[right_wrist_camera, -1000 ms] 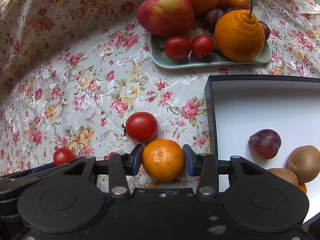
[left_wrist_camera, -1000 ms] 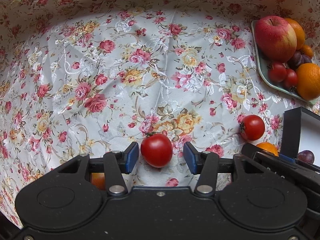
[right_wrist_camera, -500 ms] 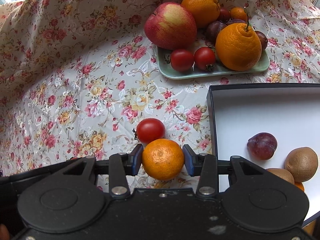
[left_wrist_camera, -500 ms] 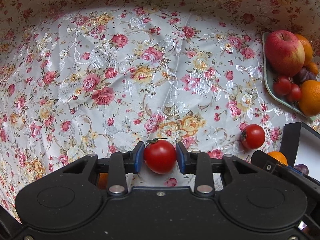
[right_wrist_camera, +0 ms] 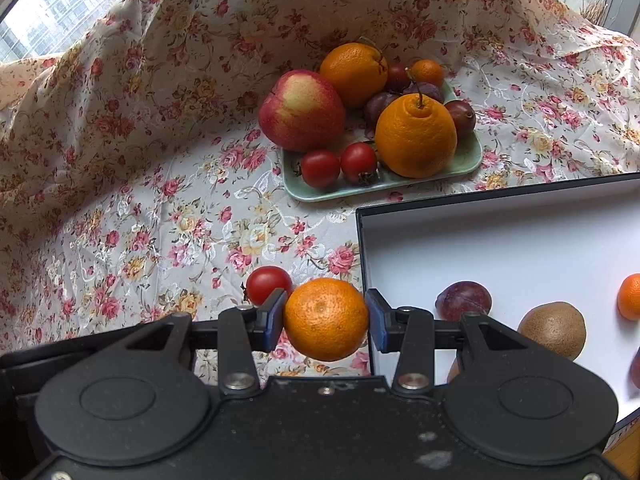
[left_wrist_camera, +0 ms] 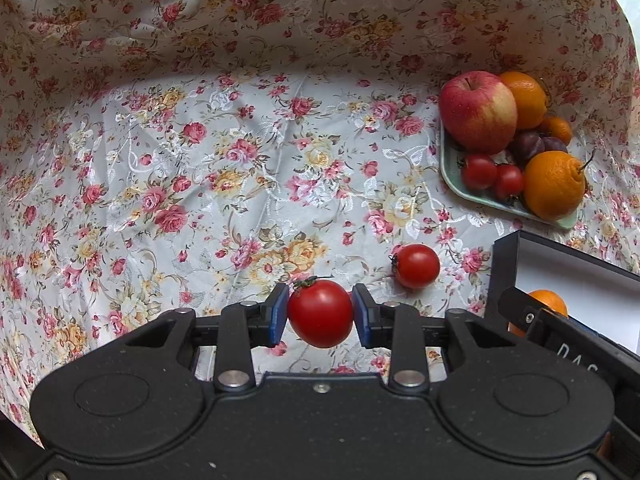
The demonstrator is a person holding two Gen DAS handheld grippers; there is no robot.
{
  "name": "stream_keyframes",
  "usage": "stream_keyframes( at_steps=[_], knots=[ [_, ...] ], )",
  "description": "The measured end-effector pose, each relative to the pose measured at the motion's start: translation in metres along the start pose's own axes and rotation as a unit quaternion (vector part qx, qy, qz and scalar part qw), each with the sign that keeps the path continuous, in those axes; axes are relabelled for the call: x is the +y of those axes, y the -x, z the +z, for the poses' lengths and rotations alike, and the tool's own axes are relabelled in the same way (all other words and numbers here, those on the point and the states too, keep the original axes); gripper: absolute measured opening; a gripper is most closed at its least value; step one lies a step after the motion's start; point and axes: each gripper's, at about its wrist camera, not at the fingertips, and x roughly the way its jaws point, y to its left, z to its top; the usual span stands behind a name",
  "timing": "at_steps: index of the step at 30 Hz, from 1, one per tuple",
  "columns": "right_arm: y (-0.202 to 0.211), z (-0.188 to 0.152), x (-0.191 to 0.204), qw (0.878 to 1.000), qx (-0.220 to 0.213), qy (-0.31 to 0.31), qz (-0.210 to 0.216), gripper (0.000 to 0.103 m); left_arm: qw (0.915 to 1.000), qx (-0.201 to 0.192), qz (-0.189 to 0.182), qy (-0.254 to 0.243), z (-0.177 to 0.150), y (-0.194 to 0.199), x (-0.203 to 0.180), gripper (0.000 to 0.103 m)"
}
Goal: Organize fruits
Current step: 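Carry the tangerine and tomato in both tools over the white box, then open both tools to drop the tomato and tangerine into the box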
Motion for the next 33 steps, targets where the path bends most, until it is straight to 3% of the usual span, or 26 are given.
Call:
stream_keyframes(
  at_steps=[9, 19, 33],
  knots=[
    [0.015, 0.011, -0.07, 0.997, -0.025, -0.071, -0.034, 0.044, 0.9985, -0.023, -0.02, -0.045, -0.006, 0.012, -0.059, 0.043],
    [0.028, 0.023, -0.166, 0.981, -0.039, -0.171, -0.082, 0.044, 0.9949, -0.02, -0.029, -0.094, -0.02, 0.0, -0.122, 0.043],
    [0.028, 0.012, -0.206, 0.978, -0.019, -0.178, -0.107, 0.044, 0.9906, -0.012, -0.043, -0.129, -0.036, -0.012, -0.186, 0.043]
  ],
)
